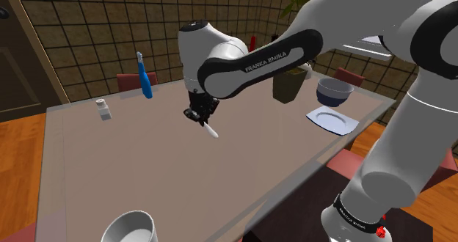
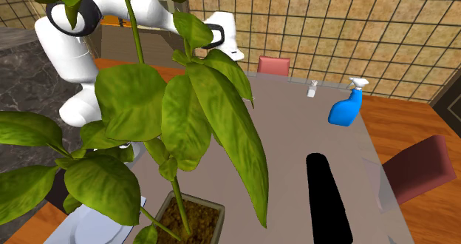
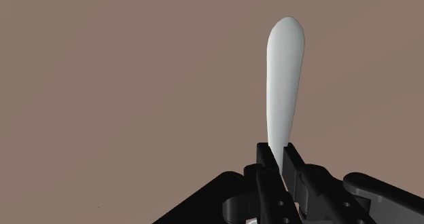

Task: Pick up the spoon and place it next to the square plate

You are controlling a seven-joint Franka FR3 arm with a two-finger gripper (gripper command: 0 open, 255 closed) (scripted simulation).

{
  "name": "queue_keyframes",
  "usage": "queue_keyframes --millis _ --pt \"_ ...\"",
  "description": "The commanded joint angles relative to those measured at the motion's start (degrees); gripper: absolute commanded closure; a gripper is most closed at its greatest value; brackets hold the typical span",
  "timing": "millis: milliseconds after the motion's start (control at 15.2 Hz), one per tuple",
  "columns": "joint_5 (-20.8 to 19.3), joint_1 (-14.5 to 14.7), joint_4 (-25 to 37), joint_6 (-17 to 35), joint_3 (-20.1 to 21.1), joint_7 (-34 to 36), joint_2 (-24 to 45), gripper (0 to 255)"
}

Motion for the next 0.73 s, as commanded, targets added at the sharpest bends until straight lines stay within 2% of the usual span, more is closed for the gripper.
queue_keyframes --millis 0,660 --pt "1.3 -1.6 -3.6 1.9 -1.3 -3.3 -2.7 255" --pt "5.3 -7.3 -15.2 7.0 -9.7 -19.1 -12.7 255"
